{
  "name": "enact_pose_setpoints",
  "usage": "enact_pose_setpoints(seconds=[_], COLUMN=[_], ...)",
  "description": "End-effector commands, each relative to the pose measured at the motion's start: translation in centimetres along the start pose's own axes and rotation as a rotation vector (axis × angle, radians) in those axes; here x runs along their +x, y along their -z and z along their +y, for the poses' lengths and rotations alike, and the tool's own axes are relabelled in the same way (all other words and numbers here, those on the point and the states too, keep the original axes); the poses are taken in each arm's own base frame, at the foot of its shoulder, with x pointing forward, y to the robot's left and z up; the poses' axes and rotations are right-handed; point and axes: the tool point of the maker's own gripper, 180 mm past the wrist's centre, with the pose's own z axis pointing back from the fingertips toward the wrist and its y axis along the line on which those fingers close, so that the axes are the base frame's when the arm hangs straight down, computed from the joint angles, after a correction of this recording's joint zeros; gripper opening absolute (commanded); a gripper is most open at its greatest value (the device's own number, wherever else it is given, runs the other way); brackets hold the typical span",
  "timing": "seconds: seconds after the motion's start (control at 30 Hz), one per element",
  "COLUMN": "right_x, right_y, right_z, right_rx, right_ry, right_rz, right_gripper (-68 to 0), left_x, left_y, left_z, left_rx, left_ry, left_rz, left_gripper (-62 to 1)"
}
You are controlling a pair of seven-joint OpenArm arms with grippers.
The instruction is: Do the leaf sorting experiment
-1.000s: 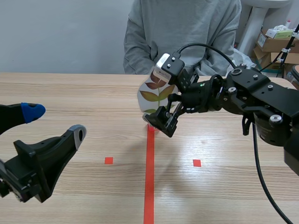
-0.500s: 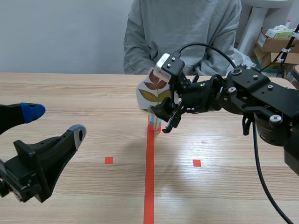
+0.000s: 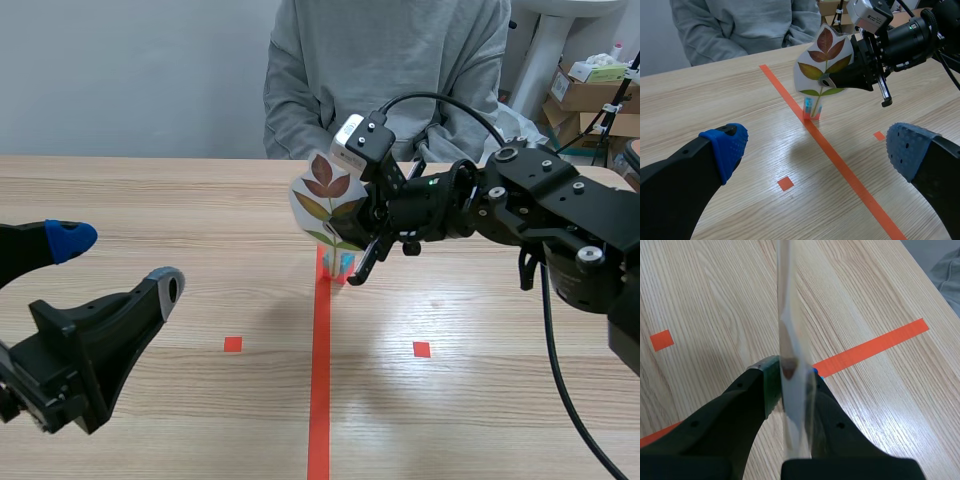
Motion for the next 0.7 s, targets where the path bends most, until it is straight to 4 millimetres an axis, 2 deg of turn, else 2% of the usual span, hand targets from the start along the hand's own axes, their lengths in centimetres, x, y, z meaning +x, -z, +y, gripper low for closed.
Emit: enact_pose_setpoints(seconds=[0.0,0.17,0.3,0.4,0.67], right_x=[2.1,2.4,1.6,0.3,-4.7], right_y=[-0.4,-1.2,-3.7,-7.0,-17.6], right_z=[-1.3,-2.2,-4.8,-7.6,-15.5], right_rx=[-0.023,-0.054,-0.157,-0.29,-0.739], right_ry=[-0.02,0.057,0.14,0.189,0.332], right_rz=[-0.056,-0.103,-0.125,-0.114,-0.05], right_gripper=[-65.8,-65.8,-65.8,-65.8,-65.8], left_x=[1.0,1.0,1.0,1.0,1.1], left_y=[0.1,0.1,0.1,0.1,0.1], left_z=[-0.2,-0.2,-0.2,-0.2,-0.2], left_rx=[-0.005,-0.005,-0.005,-0.005,-0.005], left_ry=[0.003,0.003,0.003,0.003,0.003], left_rz=[-0.035,-0.035,-0.036,-0.036,-0.036], left_gripper=[-1.5,-1.5,-1.5,-1.5,-1.5])
